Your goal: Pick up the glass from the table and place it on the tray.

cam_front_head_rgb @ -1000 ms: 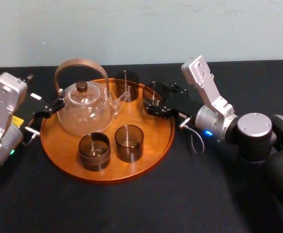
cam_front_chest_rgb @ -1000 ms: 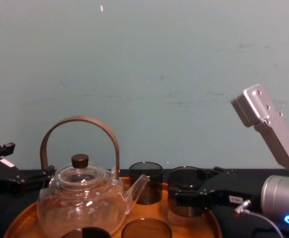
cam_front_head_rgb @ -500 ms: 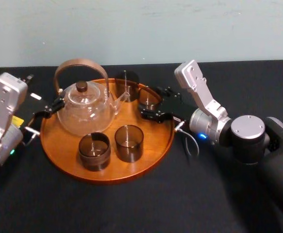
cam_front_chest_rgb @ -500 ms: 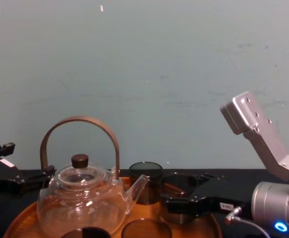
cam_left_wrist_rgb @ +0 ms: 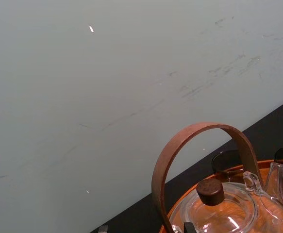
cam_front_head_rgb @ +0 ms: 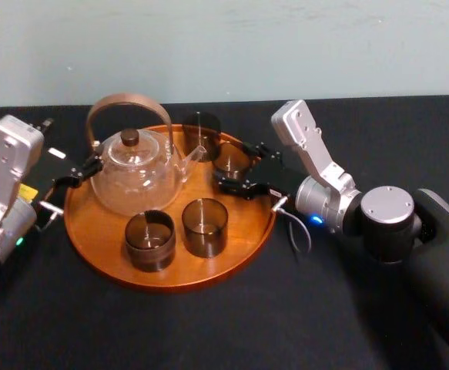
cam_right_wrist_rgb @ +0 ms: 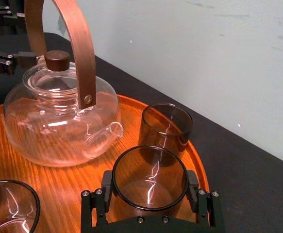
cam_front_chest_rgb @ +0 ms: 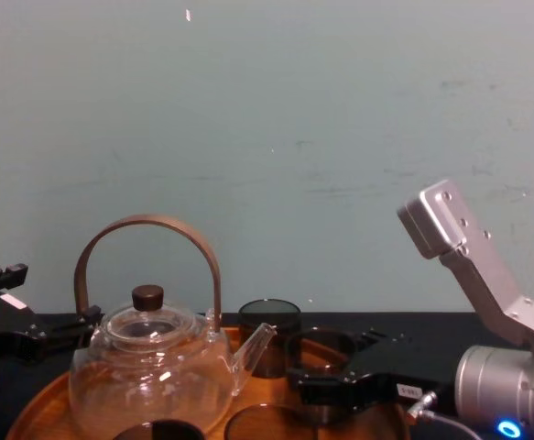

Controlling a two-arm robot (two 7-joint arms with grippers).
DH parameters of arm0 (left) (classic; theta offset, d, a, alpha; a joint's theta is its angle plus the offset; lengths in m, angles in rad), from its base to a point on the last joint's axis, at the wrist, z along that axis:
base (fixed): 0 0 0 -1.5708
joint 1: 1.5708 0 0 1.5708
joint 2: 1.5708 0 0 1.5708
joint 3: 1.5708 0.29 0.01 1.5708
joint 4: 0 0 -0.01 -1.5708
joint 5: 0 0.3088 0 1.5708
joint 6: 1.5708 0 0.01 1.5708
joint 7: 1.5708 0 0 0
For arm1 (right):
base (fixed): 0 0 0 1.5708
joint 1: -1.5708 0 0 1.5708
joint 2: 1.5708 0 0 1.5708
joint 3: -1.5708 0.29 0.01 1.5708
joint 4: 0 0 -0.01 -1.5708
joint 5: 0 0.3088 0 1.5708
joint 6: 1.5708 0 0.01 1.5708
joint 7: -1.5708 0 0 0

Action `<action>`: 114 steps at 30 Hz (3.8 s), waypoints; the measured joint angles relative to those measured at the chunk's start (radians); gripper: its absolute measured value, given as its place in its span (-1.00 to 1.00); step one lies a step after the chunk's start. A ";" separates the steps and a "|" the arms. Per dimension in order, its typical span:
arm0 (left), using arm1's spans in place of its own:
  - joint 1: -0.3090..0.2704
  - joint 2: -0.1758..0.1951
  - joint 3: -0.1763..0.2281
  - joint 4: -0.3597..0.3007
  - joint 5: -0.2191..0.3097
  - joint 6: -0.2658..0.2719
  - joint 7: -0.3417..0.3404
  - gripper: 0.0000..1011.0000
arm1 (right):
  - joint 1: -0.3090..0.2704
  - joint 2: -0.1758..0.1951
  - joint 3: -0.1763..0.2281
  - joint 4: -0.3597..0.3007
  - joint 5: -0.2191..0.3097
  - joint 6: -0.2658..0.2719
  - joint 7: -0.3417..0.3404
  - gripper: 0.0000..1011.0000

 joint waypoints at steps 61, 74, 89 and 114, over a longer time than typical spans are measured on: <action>0.000 0.000 0.000 0.000 0.000 0.000 0.000 1.00 | -0.015 0.007 -0.003 0.007 0.014 0.014 0.019 0.98; 0.000 0.000 0.000 0.000 0.000 0.000 0.000 1.00 | -0.061 0.042 0.006 -0.063 0.032 0.029 0.015 0.98; 0.000 0.000 0.000 0.000 0.000 0.000 0.000 1.00 | -0.119 0.083 0.014 -0.160 0.045 0.042 0.004 0.98; 0.000 0.000 0.000 0.000 0.000 0.000 0.000 1.00 | -0.232 0.168 0.084 -0.358 0.081 0.069 -0.049 0.98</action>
